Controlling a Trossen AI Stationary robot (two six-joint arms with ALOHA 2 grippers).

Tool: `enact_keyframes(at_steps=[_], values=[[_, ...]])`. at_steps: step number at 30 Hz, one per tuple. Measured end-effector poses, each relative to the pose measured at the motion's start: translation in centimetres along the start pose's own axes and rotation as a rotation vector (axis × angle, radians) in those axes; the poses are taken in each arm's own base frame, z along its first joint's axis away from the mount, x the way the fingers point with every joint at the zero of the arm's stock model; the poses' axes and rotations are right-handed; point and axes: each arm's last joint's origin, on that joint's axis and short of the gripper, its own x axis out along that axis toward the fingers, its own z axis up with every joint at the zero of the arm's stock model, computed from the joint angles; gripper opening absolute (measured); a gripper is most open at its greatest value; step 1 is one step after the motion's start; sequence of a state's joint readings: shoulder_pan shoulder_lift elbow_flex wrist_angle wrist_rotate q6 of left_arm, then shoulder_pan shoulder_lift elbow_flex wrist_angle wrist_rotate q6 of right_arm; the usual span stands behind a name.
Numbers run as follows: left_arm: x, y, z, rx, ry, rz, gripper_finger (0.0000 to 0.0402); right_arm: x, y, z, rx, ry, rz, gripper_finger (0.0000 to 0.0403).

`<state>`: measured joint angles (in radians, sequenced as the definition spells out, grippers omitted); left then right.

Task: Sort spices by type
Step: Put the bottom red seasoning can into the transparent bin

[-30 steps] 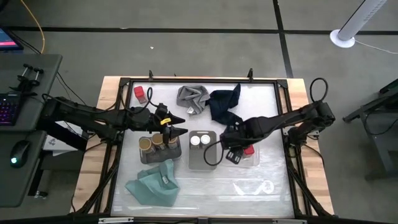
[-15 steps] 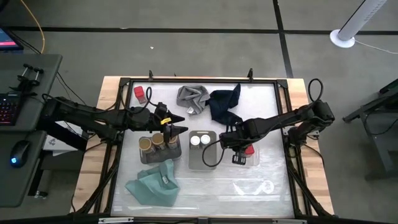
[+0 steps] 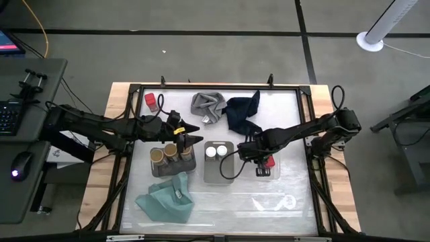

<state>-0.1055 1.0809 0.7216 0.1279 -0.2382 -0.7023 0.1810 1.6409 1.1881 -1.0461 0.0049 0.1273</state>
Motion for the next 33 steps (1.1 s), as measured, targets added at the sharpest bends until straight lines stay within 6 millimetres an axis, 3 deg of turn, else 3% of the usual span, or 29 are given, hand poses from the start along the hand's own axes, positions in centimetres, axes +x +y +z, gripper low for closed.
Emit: enact_keyframes(at_steps=[25, 30, 33], values=[[0.0, 0.4, -0.4, 0.011, 0.043, 0.037, 0.0337, -0.1, -1.1, -1.1, 0.099, 0.11, -0.101, 0.0], [0.0, 0.2, 0.1, -0.02, -0.001, 0.009, 0.0337, -1.6, -1.1, -0.4, 0.12, 0.073, -0.117, 0.0], [0.1, 0.0, 2.2, -0.041, -0.06, 0.016, 0.0337, -3.2, -1.4, 0.4, 0.152, 0.027, -0.129, 0.0]])
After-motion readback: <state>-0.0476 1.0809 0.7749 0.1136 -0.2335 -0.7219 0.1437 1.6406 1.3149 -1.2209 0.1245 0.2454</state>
